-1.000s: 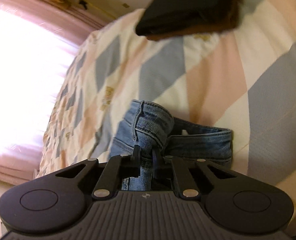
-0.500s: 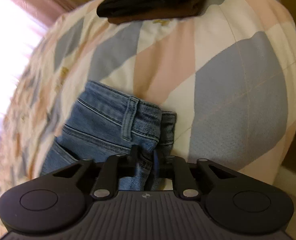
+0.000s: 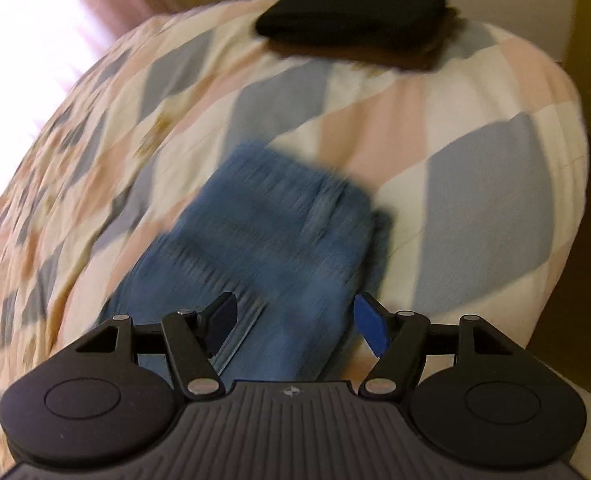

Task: Fold clothes

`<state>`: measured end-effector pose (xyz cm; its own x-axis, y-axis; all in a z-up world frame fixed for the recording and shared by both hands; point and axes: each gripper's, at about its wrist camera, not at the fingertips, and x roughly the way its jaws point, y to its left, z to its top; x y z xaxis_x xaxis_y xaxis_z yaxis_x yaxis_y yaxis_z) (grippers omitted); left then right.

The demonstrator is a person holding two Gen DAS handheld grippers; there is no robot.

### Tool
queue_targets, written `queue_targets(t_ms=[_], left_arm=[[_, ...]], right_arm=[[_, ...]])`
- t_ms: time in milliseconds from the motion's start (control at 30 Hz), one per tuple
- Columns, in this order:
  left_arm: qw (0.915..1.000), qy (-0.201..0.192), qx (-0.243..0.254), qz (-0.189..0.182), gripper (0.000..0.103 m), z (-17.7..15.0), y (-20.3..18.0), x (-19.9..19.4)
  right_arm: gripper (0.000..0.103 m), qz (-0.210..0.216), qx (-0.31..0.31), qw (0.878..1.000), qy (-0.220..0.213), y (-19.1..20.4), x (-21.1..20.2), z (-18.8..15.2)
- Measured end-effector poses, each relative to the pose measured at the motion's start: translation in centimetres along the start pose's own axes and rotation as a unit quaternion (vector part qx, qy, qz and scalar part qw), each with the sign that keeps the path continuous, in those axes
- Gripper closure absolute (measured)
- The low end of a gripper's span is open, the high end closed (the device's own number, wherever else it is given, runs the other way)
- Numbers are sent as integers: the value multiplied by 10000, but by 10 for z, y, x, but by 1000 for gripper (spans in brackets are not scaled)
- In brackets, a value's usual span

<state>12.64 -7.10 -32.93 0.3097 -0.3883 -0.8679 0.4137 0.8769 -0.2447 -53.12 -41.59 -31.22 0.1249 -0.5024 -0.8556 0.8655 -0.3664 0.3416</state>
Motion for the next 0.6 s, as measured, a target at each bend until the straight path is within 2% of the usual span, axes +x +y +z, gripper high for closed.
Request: queue_targets(t_ms=[100,200,233,267,300,467,600], left_arm=[[9976,128,-628,-249,67,15,26,23],[9905,256,-1253,-496,67,29,51,47],[9871,298,-1460,-579,70,34,60,54],[9832,340,-1667,-660,81,39,68,62],[9818,350,-1725,-721,85,43,73,64],[9944,148,-718,-756,93,47,66,19],[9963,56,-284,-805,93,43,72,-9]], right_arm=[[36,36,-202,9998,39,29,-6,-36],[35,33,-265,9996,24,56,-13,-75],[35,31,-272,9996,18,65,-16,-88],[35,28,-278,9996,12,74,-18,-101],[35,23,-286,9996,4,82,-20,-113],[35,-37,-431,9991,3,121,-29,-166],[35,-156,-728,9972,-8,143,-37,-194]])
